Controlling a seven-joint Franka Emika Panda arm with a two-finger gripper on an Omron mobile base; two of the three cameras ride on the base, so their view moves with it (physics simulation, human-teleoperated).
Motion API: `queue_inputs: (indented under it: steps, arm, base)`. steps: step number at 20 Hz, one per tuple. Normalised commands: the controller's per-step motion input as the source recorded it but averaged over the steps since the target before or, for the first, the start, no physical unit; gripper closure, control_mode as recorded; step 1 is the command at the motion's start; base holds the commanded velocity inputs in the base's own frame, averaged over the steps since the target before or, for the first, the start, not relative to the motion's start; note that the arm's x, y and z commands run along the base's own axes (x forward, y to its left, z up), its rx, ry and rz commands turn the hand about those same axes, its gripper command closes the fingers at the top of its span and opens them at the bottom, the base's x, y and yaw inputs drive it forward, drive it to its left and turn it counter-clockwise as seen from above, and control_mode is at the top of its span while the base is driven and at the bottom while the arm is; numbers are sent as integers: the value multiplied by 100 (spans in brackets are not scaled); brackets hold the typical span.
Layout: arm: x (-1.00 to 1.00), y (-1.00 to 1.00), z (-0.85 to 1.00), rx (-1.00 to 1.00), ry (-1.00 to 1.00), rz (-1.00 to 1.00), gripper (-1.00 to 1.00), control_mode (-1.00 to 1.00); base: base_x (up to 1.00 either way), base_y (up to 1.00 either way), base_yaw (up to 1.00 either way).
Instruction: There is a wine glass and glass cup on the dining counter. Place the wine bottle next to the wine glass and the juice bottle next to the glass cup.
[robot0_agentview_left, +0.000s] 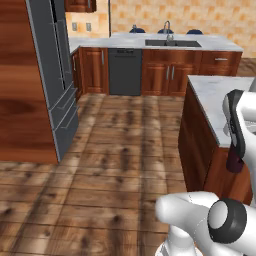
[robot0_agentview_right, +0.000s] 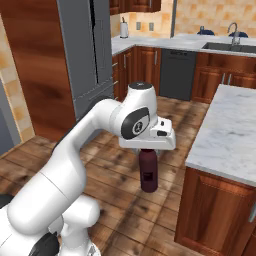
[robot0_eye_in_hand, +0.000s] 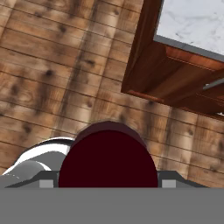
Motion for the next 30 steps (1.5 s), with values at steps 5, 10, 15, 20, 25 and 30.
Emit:
queue_inputs:
  steps: [5, 10, 15, 20, 25, 30]
  arm:
    - [0, 0, 0, 0, 0, 0, 100, 100]
    - [0, 0, 0, 0, 0, 0, 100, 100]
    - [0, 0, 0, 0, 0, 0, 100, 100]
    - [0, 0, 0, 0, 0, 0, 100, 100]
    - [0, 0, 0, 0, 0, 0, 100, 100]
    - [0, 0, 0, 0, 0, 0, 100, 100]
  base:
    - [71, 53, -9]
    - [80, 43, -6]
    - [86, 32, -10]
    - [88, 30, -10]
    - [91, 27, -8]
    - [87, 14, -7]
